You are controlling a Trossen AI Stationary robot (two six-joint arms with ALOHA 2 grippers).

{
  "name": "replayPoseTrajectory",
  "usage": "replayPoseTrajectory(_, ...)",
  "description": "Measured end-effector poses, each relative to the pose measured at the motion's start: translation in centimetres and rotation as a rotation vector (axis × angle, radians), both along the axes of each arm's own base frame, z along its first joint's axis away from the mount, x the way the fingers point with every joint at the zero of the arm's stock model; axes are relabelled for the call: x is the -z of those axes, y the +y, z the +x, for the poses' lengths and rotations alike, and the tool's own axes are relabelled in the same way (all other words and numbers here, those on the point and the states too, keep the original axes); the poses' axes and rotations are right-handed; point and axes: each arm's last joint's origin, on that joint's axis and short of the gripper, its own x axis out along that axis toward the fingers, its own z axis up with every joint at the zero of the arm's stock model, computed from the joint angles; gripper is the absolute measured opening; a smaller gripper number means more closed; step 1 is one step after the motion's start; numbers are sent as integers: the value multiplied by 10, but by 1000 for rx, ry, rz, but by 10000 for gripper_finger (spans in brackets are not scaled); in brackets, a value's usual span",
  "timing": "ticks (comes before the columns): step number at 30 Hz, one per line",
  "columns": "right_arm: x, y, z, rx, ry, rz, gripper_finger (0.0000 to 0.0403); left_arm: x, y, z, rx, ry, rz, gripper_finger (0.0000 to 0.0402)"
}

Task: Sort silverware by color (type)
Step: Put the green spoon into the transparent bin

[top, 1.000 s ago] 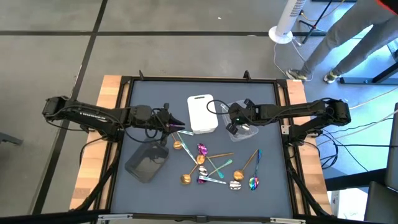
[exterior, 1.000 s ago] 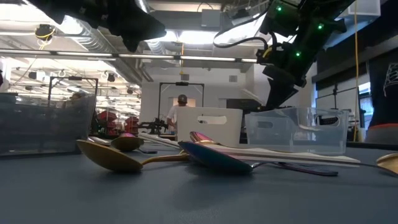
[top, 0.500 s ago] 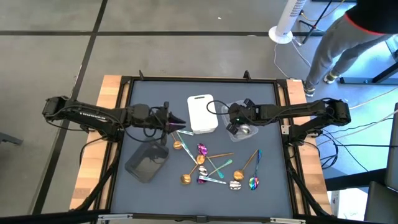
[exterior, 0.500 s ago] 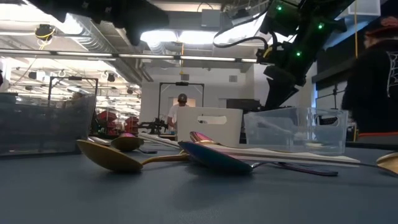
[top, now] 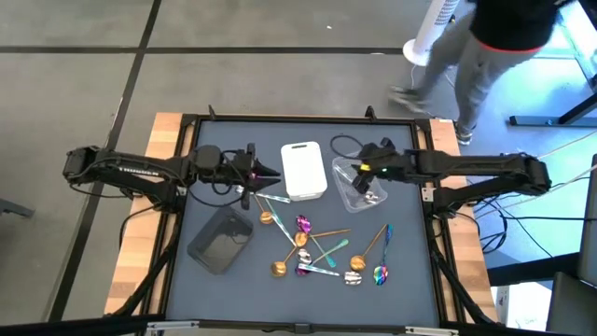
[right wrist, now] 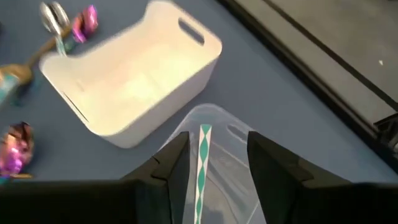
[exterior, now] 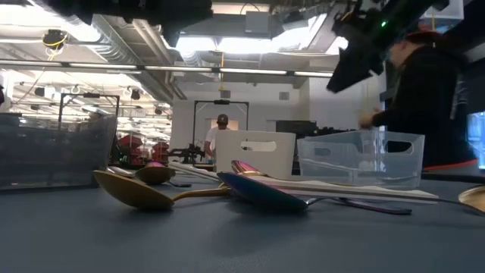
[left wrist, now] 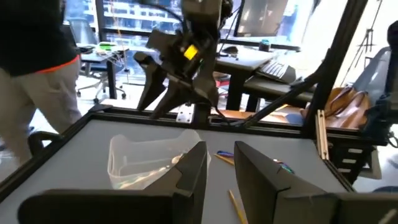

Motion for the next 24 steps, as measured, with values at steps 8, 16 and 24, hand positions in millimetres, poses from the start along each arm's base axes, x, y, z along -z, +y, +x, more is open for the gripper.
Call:
replayPoseTrajectory(8,-27,3,-32,0,-127,-12,150,-17,8,27,-59,292,75,76)
replayPoseTrajectory(16,-42,6,-55,-9,-204,-13,150,6,13,46,-84,706,125,76)
replayPoseTrajectory(24,-43,7,-58,-43,-213,14,150,46,13,60,-47,908,144,76)
